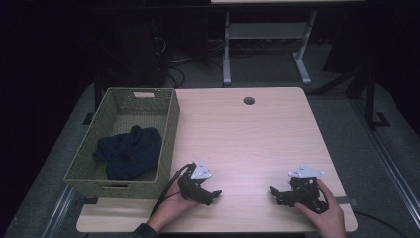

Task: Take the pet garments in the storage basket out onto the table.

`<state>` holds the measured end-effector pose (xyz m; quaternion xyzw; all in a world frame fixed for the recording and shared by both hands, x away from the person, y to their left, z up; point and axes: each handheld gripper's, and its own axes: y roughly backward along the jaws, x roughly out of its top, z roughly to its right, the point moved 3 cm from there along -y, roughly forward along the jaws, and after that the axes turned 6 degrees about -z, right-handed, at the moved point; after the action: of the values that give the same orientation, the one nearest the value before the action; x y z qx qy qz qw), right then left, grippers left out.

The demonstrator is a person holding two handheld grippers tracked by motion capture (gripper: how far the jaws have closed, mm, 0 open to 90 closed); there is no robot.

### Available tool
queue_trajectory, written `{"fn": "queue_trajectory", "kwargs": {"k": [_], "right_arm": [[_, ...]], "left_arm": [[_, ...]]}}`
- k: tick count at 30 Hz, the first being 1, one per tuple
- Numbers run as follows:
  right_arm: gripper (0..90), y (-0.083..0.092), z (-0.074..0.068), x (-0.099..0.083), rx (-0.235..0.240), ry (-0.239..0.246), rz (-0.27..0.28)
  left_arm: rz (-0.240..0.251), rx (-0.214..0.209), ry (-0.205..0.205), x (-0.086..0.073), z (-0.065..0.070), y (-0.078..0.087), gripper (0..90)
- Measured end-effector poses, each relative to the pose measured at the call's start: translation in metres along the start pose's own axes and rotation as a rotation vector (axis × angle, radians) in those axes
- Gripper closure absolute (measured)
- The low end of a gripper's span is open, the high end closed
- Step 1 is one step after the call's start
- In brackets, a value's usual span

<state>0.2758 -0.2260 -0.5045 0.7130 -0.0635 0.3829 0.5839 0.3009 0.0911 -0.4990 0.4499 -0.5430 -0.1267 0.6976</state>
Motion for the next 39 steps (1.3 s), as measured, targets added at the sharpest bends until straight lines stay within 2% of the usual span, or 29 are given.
{"fn": "queue_trajectory", "kwargs": {"k": [14,21,24,27,31,33,39], "right_arm": [[0.4,0.0,0.0,0.0,-0.002,-0.002,0.0],[0.4,0.0,-0.001,0.001,-0.006,-0.012,0.0],[0.4,-0.001,-0.001,0.001,-0.007,-0.012,-0.002],[0.4,-0.001,-0.001,0.001,-0.007,-0.01,-0.001],[0.4,-0.001,-0.001,0.001,-0.008,-0.012,-0.002],[0.4,-0.001,-0.001,0.001,-0.006,-0.018,-0.005],[0.4,-0.001,-0.001,0.001,-0.006,-0.017,-0.005]], "left_arm": [[-0.008,0.011,0.0,0.001,0.001,0.0,13.4],[-0.016,0.032,-0.003,0.004,-0.001,0.001,13.5],[0.003,0.038,0.009,0.006,-0.004,0.005,13.6],[-0.004,0.046,0.0,0.007,-0.005,0.007,13.6],[0.012,0.06,0.003,0.01,-0.01,0.013,13.6],[0.027,0.056,0.02,0.011,-0.01,0.014,13.6],[0.026,0.063,0.011,0.014,-0.009,0.016,13.6]]}}
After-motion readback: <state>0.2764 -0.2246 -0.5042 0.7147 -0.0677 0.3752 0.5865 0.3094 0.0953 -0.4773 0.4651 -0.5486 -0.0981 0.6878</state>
